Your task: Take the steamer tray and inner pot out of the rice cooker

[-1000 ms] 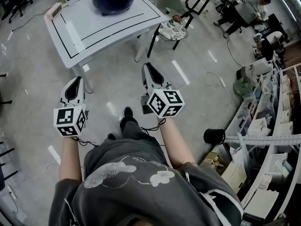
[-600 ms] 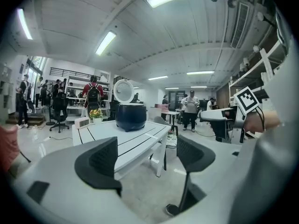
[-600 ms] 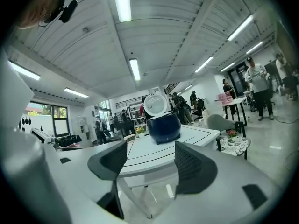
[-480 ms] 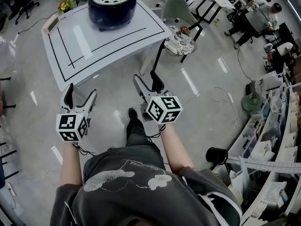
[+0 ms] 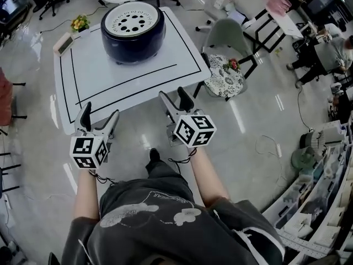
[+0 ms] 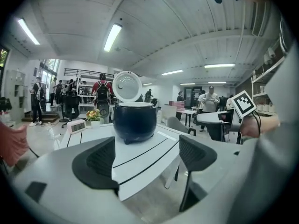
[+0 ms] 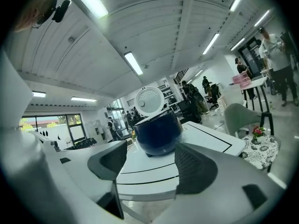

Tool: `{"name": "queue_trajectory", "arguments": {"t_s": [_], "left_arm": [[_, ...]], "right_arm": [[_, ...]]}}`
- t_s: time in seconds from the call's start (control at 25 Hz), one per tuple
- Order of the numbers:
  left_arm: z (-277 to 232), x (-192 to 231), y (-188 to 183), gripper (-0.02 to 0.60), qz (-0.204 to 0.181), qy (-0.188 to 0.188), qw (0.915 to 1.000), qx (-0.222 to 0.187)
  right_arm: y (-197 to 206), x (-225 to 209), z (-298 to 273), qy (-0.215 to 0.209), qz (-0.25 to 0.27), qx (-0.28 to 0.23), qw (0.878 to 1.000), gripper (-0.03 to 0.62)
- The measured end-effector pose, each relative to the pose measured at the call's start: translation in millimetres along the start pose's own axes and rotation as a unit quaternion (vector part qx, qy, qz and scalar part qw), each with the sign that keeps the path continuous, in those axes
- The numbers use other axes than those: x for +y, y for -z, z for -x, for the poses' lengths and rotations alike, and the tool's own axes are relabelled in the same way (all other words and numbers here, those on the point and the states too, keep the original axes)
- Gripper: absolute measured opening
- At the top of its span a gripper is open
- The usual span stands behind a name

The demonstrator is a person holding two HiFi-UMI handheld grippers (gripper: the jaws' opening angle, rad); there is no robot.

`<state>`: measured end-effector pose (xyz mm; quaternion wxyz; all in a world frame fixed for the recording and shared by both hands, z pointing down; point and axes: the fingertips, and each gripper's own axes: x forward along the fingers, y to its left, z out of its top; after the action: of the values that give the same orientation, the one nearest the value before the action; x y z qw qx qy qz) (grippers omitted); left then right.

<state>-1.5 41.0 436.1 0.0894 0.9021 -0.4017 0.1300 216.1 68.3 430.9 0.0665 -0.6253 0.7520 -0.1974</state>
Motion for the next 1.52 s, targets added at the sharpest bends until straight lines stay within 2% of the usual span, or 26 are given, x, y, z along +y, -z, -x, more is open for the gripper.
{"name": "queue_trajectory", "arguments": {"t_s": [0.28,0.48,0.64,0.88,1.12,1.28,1.52], "left_arm": [[-28.2,14.8,-32.2,0.419,0.022,-0.049,0.9984,-0.016],[-47.8,32.4,-62.3,0.417,0.026,-0.06,0.9973,-0.032],[-68.2,52.8,-79.9,0.417,0.033,-0.053,0.9972,-0.04],[-104.6,92.9,-108.0,0.417,0.031,-0.035,0.9974,-0.055],[-147.6,138.7,-137.2,0.417,0.023,0.009,0.9981,-0.057],[-173.3,165.8,-156.2,0.417,0.027,0.041,0.9968,-0.062],[-194.0,192.0,-166.6,0.417,0.021,0.062,0.9962,-0.057]], "right_arm": [[-28.0,-15.7,-58.0,-0.05,-0.009,0.016,0.999,0.308],[-48.0,-12.4,-100.3,-0.062,-0.001,0.02,0.998,0.308],[-68.3,-14.2,-127.4,-0.05,0.023,0.019,0.998,0.308],[-107.0,-30.0,-171.0,-0.007,0.063,0.012,0.998,0.308],[-144.2,-32.6,-230.5,-0.002,0.102,0.018,0.995,0.307],[-148.1,-33.1,-275.1,0.004,0.161,0.065,0.985,0.307],[-146.4,-43.8,-317.6,0.023,0.23,0.136,0.963,0.307]]}}
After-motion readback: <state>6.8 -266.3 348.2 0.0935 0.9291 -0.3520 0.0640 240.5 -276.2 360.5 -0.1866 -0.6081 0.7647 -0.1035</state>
